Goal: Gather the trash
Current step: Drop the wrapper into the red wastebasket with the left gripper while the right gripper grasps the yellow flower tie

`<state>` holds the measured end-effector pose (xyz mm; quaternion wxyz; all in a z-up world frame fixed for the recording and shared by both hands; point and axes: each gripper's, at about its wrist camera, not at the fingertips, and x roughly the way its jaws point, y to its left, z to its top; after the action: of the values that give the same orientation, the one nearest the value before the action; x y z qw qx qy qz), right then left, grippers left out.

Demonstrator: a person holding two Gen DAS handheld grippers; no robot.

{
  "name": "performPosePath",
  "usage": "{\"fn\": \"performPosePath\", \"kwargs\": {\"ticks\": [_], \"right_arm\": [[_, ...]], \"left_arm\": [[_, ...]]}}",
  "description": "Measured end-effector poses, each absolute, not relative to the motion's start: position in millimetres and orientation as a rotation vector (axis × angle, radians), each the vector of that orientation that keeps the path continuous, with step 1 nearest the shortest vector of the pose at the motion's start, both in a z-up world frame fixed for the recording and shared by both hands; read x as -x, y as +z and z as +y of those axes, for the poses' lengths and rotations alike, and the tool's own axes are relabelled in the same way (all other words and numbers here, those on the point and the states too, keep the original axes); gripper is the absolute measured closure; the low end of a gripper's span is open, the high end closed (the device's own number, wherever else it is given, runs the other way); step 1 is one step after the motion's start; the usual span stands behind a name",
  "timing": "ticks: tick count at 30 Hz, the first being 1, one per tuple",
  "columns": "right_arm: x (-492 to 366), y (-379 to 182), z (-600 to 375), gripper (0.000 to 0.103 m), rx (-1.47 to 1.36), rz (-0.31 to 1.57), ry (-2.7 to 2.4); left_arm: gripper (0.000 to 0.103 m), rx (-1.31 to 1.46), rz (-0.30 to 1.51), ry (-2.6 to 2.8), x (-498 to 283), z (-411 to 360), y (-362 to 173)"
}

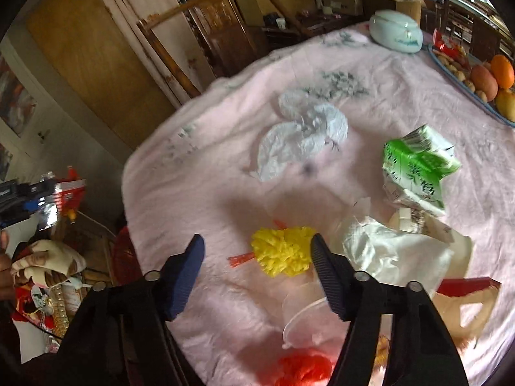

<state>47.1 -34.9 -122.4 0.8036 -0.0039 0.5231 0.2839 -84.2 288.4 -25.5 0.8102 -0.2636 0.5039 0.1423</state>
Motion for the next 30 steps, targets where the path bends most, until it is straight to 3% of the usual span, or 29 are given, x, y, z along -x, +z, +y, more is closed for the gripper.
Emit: {"fn": "performPosePath", "kwargs": {"ticks": [3,5,7,12,20,22,24,30], "right_arm": [[-53,-133,-27,0.060,0.050,1.157,0.572],[-54,-134,-24,0.084,0.064,1.156,0.575],[-51,-129,-22,0.092,0.052,1.148,0.593],[-54,-118,-10,0.098,0.055,1.127,0.597],[-42,-73,49,0.098,0.057,1.054,0.740],[-39,-66,68,0.098,0.054,1.051,0.774],[-33,-60,89,0.098,0.067,1.049,0.812],[-9,-55,156,0.098,0.155,1.063,0.943]], "left_arm": [[0.057,0.601,1.091,0.355,100,312,-40],[0.057,0.624,1.100,0.383,110,327,-50],[0.057,0.663,1.111,0.414,122,343,-63],[0.057,0.743,1.137,0.473,146,375,-92],[0.055,0.800,1.184,0.519,165,410,-123],[0.049,0.830,1.196,0.528,168,422,-134],[0.030,0.857,1.216,0.551,171,433,-143],[0.025,0.898,1.197,0.568,186,456,-139]]}}
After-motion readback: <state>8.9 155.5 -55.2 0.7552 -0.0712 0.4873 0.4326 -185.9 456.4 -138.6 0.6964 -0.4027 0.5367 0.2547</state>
